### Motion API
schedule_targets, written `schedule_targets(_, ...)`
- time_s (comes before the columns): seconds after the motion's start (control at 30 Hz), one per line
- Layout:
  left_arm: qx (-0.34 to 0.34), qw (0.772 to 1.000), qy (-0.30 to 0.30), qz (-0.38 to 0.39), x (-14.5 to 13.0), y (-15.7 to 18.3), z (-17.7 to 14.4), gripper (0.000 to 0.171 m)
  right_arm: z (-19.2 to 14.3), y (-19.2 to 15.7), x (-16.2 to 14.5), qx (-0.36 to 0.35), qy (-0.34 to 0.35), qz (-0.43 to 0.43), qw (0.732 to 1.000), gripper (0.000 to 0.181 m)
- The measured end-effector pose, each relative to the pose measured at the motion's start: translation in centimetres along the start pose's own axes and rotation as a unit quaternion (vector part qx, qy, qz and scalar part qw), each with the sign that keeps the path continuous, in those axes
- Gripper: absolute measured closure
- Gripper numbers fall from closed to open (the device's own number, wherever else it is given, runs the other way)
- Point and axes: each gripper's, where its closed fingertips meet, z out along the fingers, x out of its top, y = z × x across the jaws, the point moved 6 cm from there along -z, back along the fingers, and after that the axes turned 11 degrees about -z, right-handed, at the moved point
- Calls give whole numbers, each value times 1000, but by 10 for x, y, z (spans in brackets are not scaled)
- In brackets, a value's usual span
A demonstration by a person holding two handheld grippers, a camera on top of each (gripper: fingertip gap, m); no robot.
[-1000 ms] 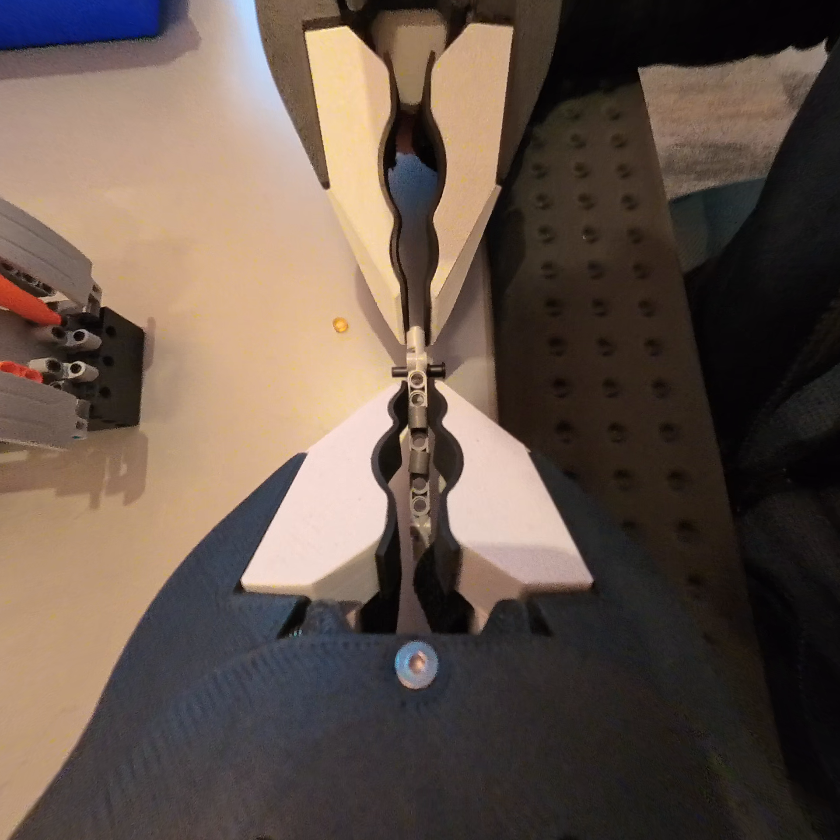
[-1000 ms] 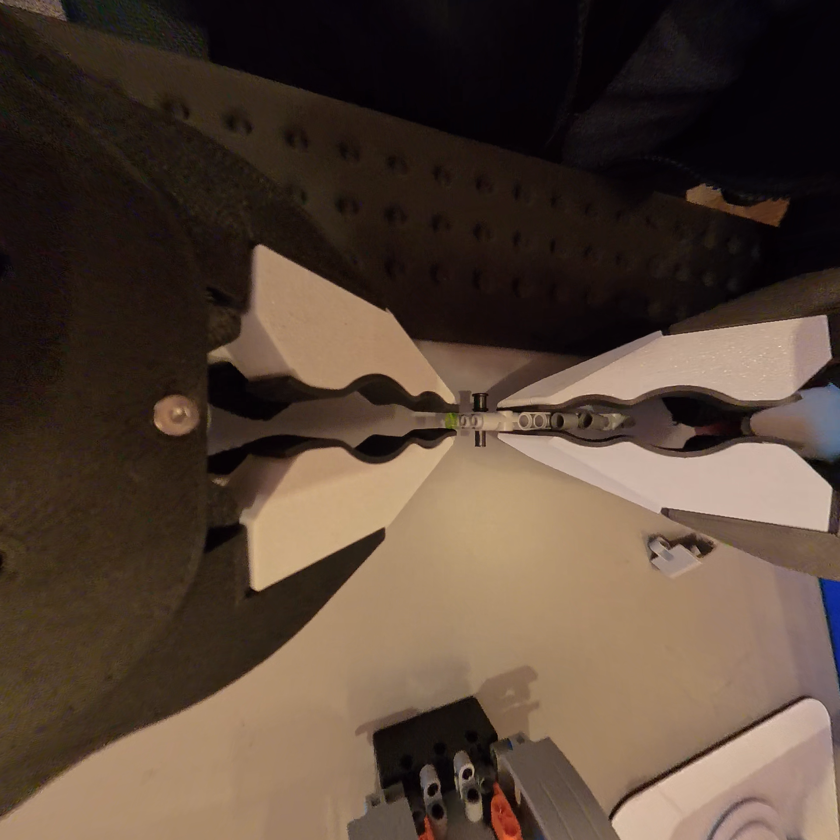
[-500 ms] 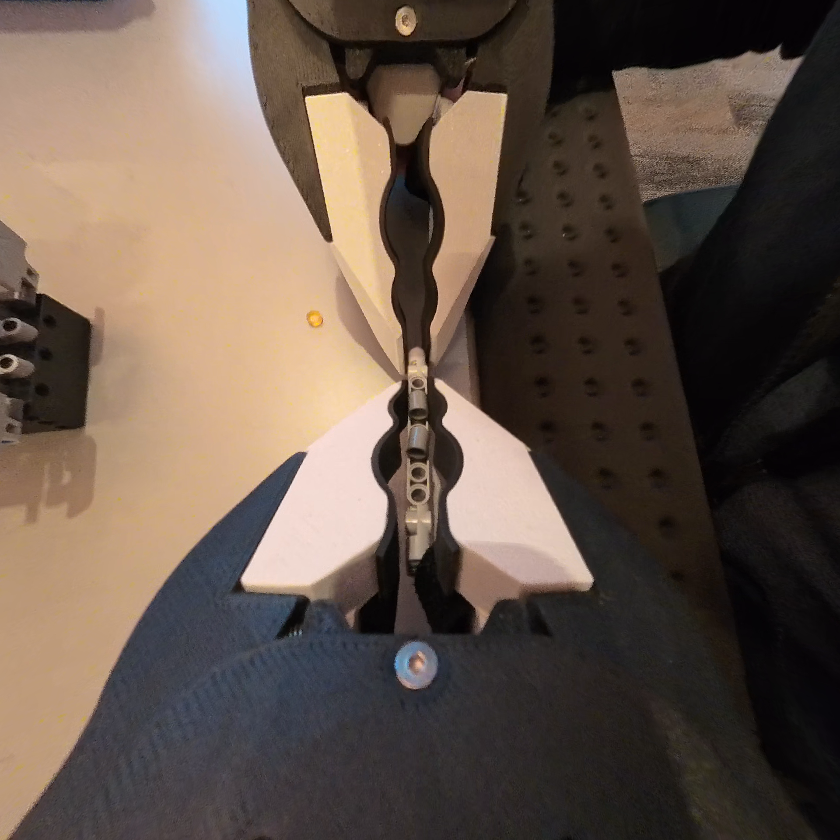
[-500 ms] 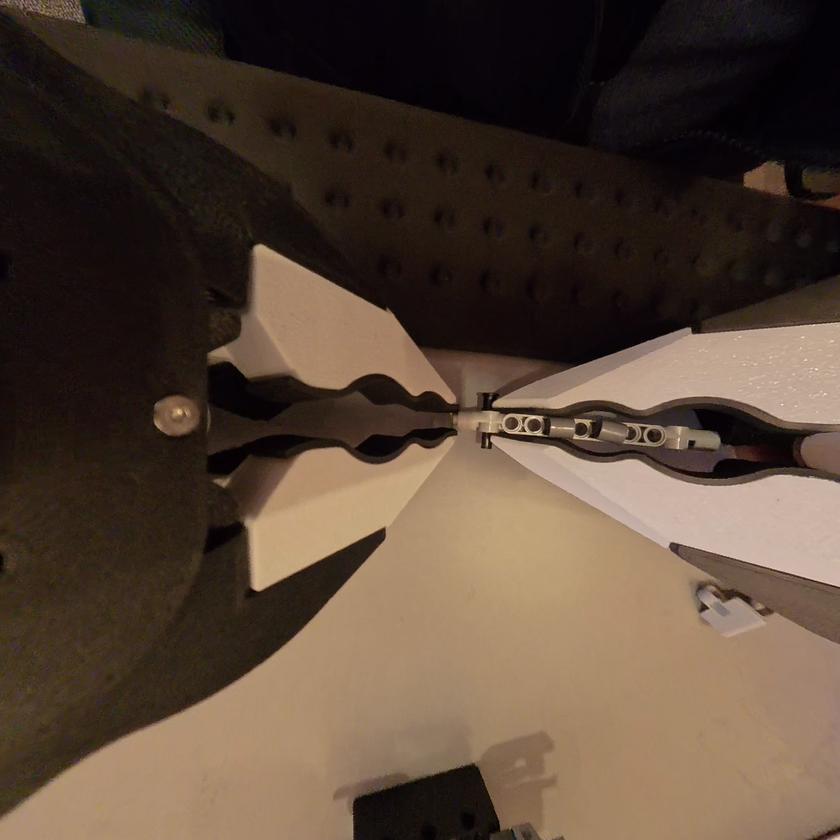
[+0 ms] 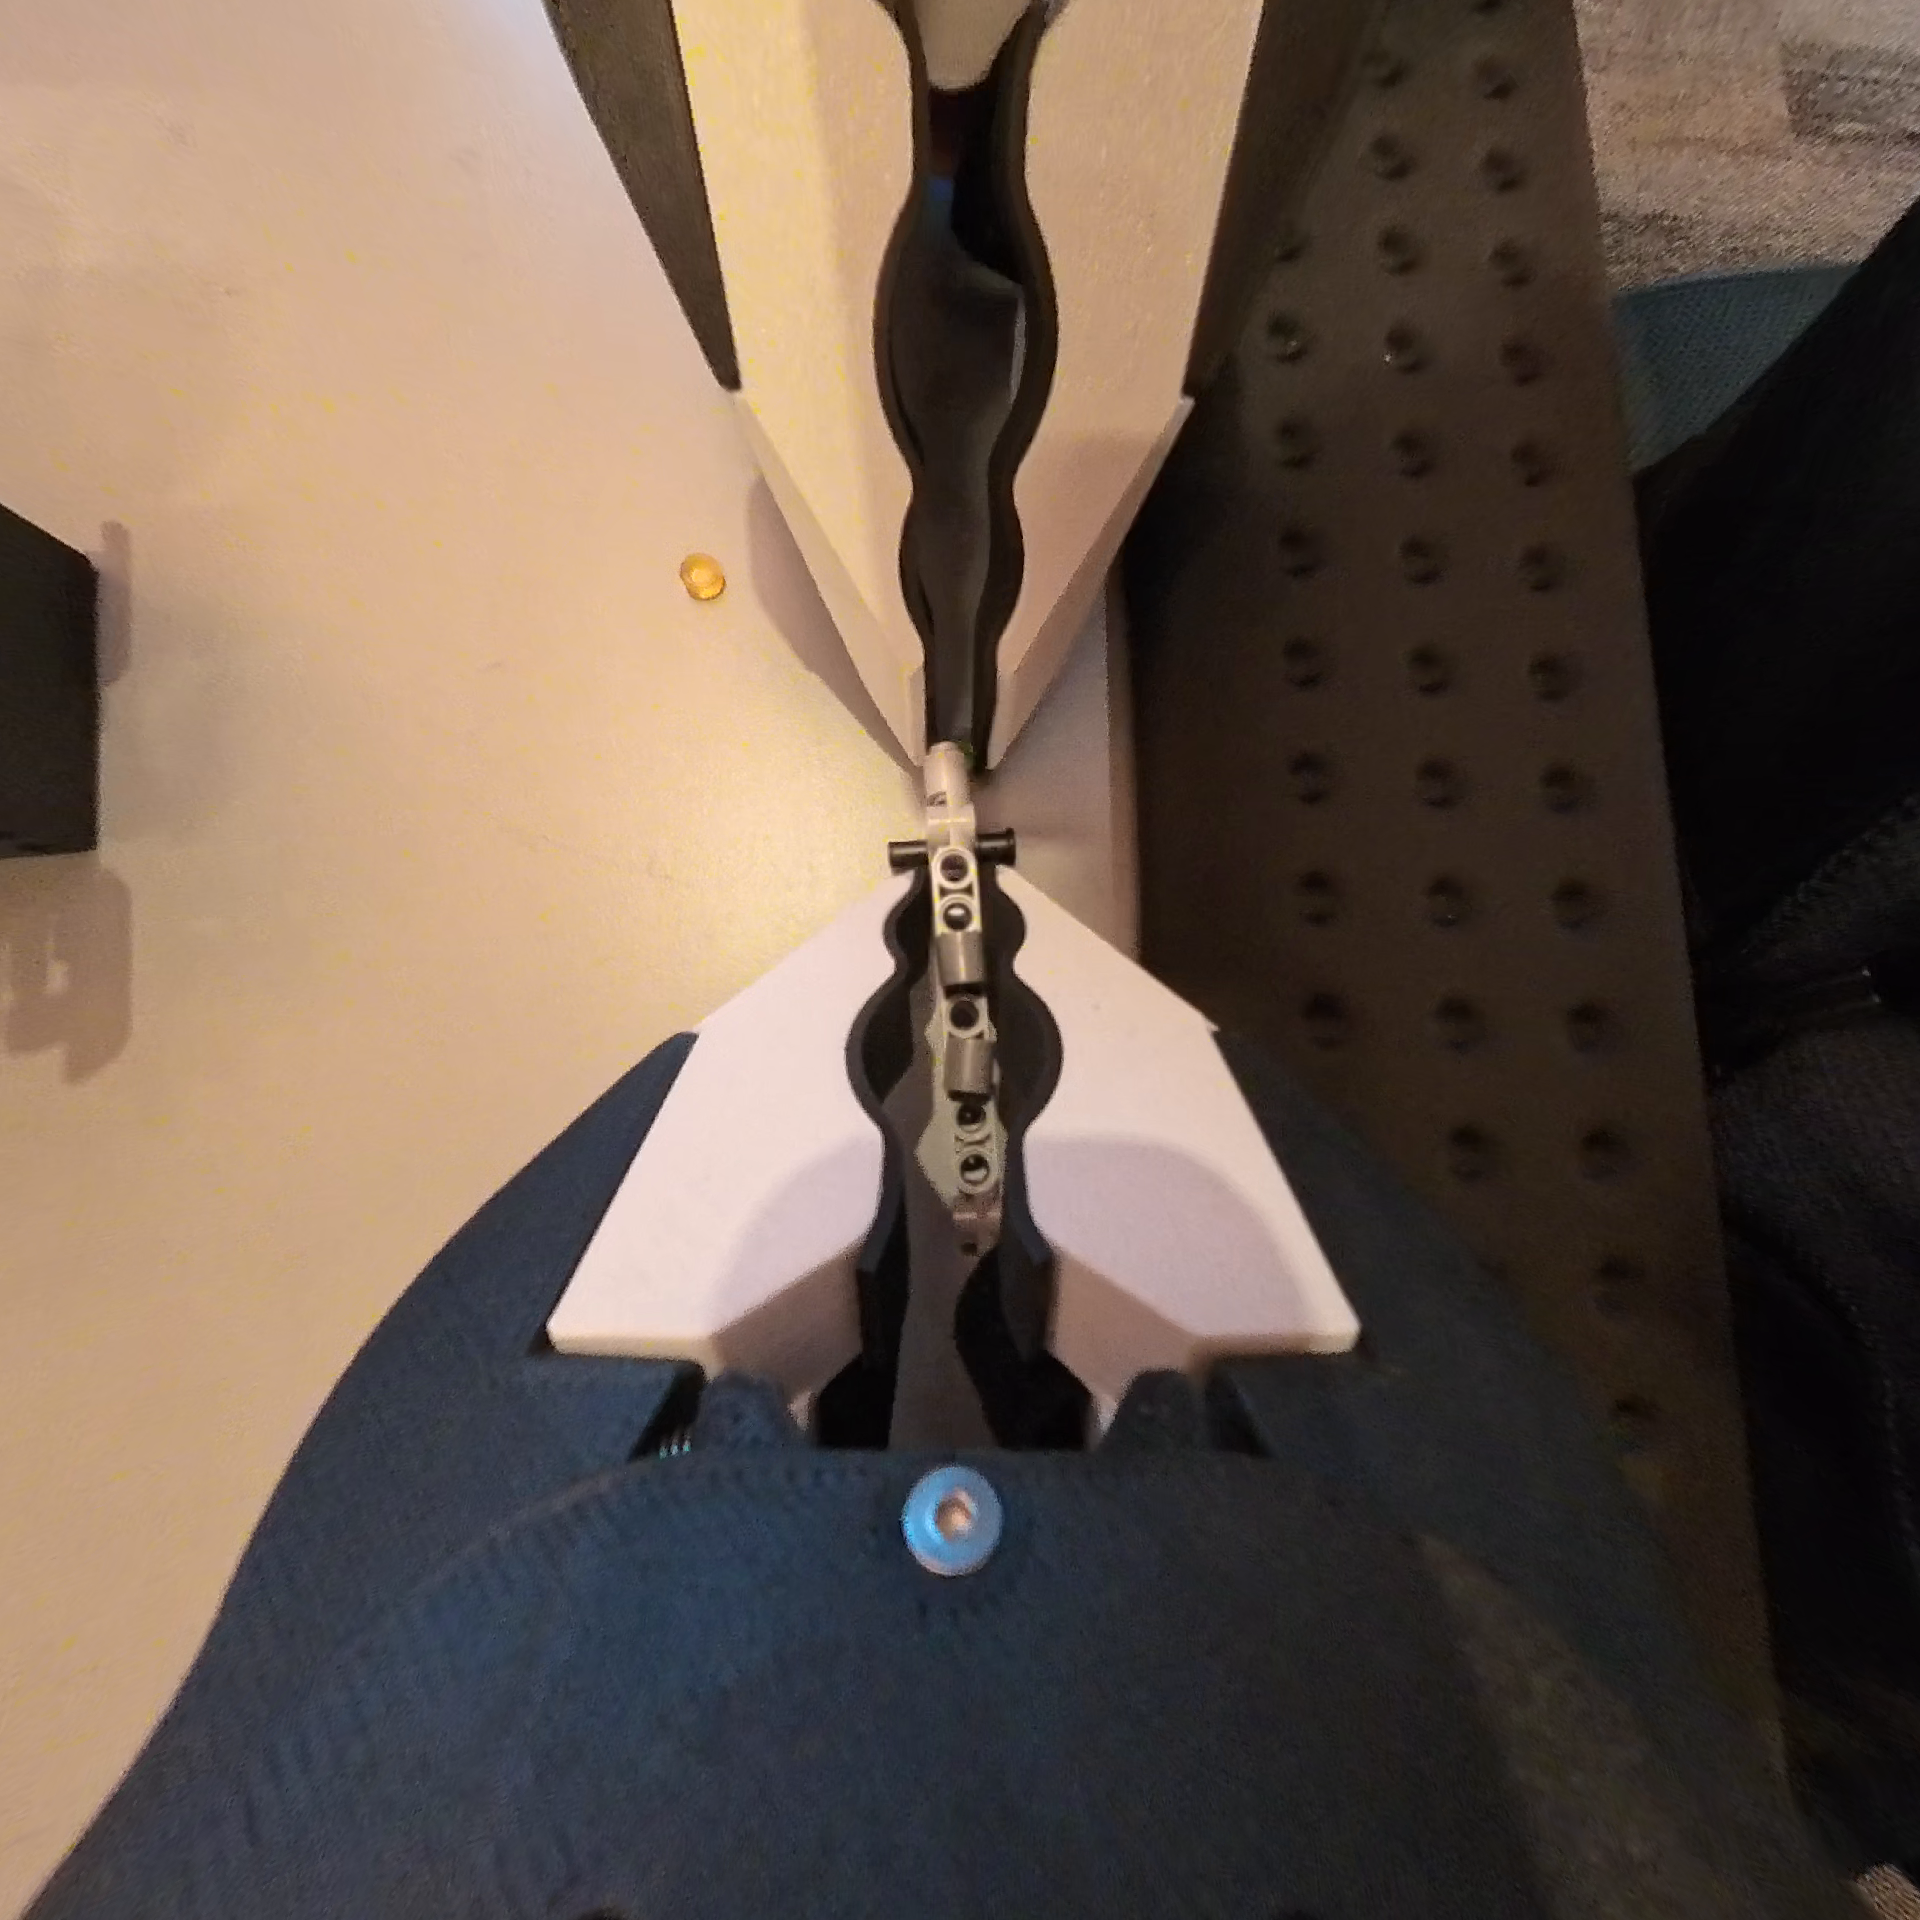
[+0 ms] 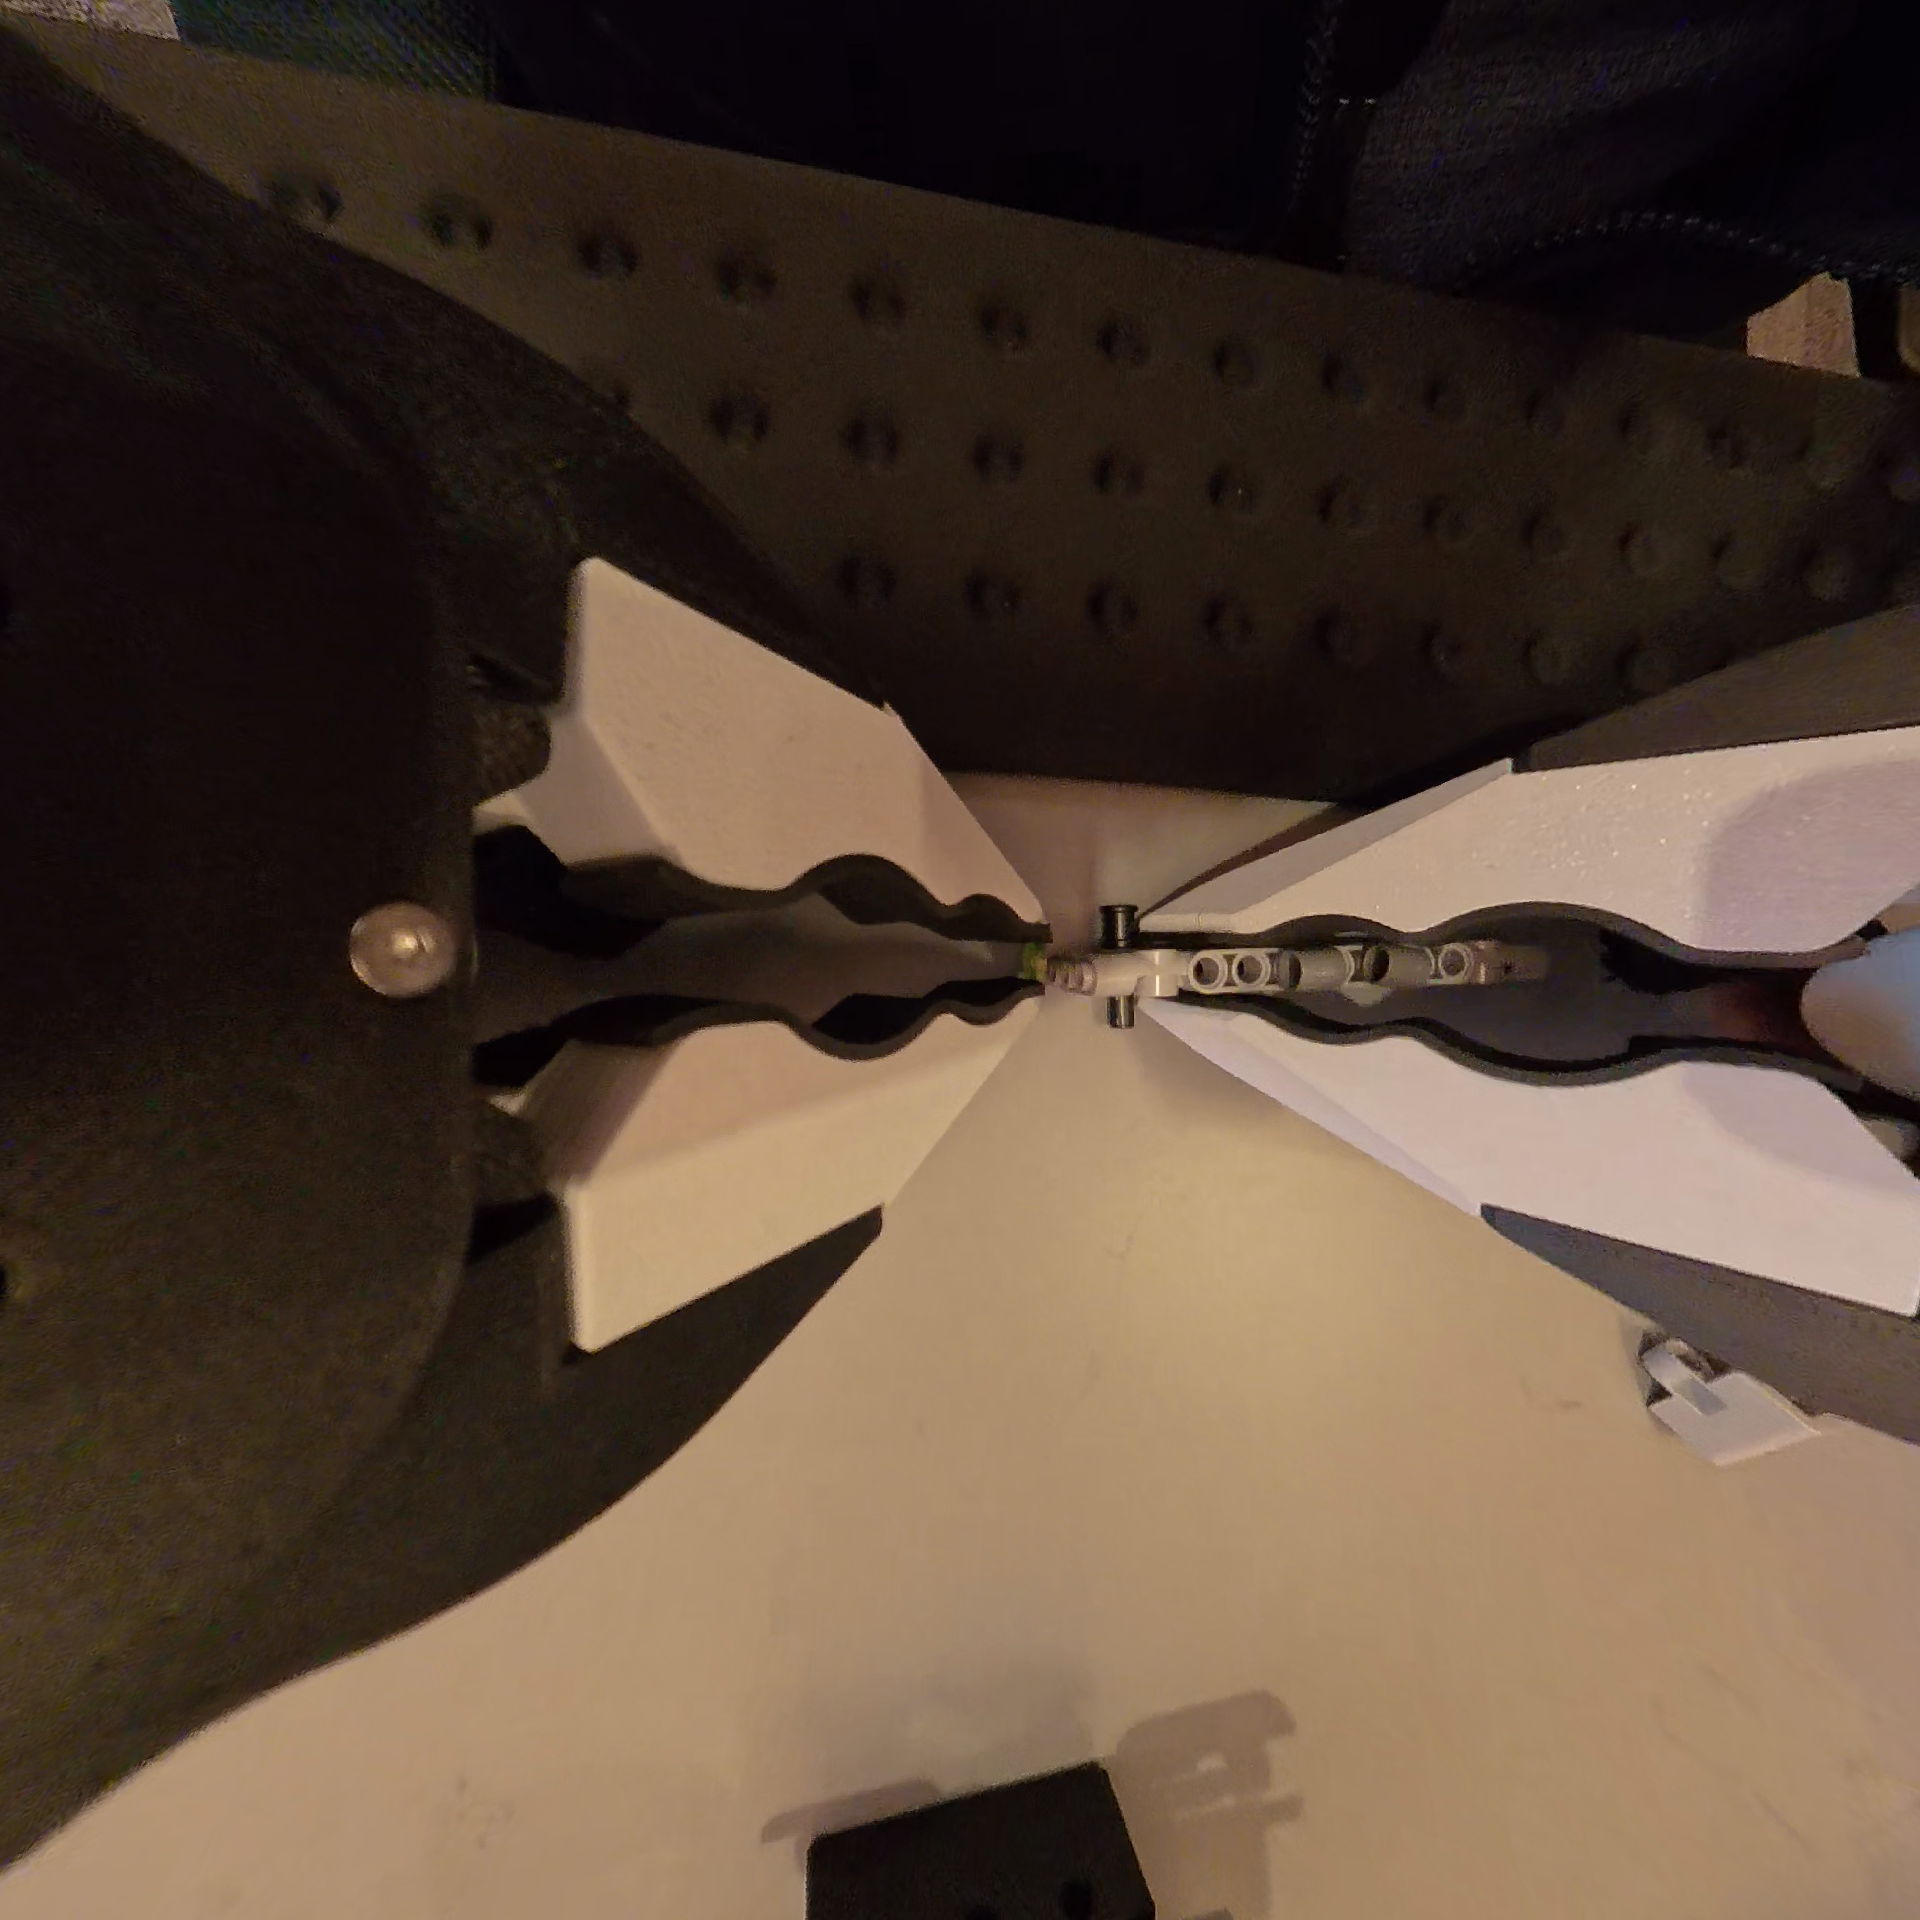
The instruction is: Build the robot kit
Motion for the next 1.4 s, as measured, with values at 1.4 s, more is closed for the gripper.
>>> schedule_targets(1.4, -5, 998, 44, -42, -5, -2, 0, 166, 0, 5, -3, 4, 43, 68, 997, 176)
